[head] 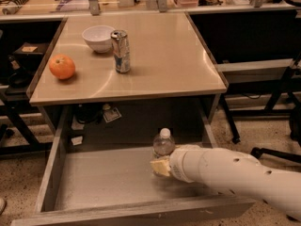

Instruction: Place water bottle into top drawer

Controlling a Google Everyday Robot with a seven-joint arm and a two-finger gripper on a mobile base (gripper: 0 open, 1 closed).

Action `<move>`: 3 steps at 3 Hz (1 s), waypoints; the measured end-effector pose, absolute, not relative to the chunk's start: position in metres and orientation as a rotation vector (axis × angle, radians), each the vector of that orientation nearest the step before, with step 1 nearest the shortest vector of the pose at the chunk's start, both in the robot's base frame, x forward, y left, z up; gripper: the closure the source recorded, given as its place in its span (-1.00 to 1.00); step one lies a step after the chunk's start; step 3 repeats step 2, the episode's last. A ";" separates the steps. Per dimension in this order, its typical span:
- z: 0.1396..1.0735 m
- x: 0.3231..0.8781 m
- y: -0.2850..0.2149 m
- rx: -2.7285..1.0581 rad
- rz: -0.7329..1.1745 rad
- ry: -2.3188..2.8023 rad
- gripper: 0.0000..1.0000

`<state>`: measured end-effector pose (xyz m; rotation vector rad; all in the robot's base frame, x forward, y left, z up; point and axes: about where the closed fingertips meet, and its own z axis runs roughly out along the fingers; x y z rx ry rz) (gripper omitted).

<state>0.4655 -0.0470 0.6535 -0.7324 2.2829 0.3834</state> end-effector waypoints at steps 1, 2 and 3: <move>0.654 0.466 -0.047 -0.732 0.383 2.283 -1.00; 0.654 0.466 -0.047 -0.732 0.383 2.283 -1.00; 0.654 0.466 -0.047 -0.732 0.383 2.283 -1.00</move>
Offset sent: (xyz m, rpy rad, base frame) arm 0.0000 0.0000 0.0000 0.0000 0.0000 0.0000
